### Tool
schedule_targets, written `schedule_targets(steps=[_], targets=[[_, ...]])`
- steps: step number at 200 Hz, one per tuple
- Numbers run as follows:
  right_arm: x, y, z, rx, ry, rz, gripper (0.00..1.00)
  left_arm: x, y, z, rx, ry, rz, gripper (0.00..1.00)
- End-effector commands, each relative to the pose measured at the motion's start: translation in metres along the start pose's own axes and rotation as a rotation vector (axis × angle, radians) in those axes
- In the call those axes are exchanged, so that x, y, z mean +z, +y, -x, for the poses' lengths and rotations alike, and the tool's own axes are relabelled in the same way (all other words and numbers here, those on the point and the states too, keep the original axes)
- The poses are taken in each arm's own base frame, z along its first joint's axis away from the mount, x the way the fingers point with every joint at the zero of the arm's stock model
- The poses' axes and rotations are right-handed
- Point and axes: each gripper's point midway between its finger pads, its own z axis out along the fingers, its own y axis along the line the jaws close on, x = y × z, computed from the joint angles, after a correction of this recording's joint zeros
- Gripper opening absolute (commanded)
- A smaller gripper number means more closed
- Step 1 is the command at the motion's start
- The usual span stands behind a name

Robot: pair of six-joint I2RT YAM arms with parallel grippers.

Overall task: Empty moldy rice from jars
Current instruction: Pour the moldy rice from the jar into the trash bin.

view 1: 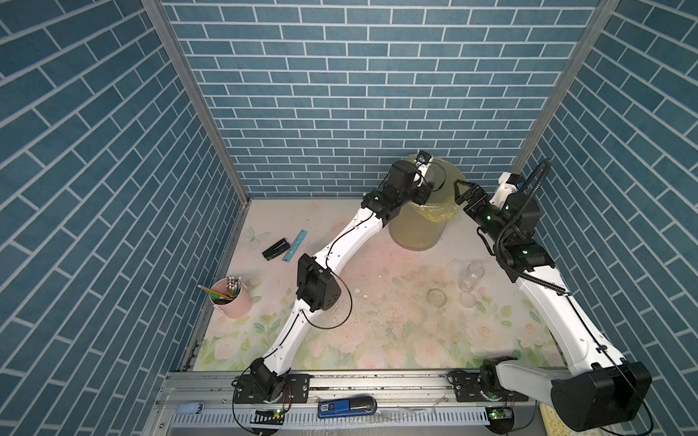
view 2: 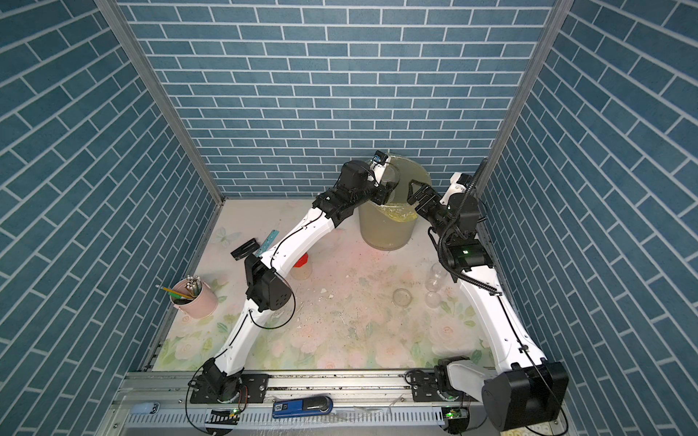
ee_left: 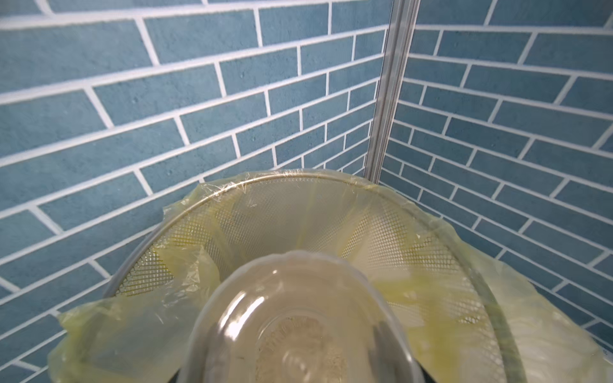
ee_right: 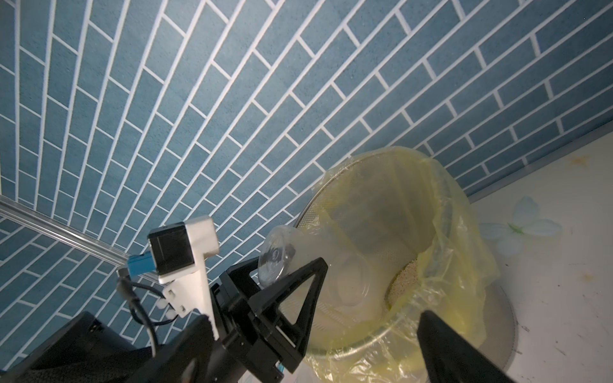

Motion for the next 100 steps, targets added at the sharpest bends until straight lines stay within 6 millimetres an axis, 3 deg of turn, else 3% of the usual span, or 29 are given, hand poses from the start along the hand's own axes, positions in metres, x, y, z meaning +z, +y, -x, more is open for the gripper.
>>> schedule_targets(steps=[1,20,40,69,100], targets=[[0.003,0.004,0.001,-0.011,0.000,0.029,0.96,-0.001,-0.002,-0.005,0.042,0.022,-0.001,0.40],[0.004,0.006,0.001,-0.009,0.007,0.036,0.96,0.000,0.000,-0.009,0.061,0.043,0.004,0.39],[0.004,0.005,0.001,-0.011,0.004,0.031,0.96,0.000,-0.011,-0.006,0.050,0.024,-0.049,0.38],[0.004,0.005,0.003,-0.009,0.001,0.027,0.96,0.002,-0.002,-0.006,0.057,0.014,-0.010,0.37],[0.001,0.004,0.006,-0.008,-0.015,0.016,0.96,-0.006,0.005,0.021,0.044,-0.062,0.010,0.37]])
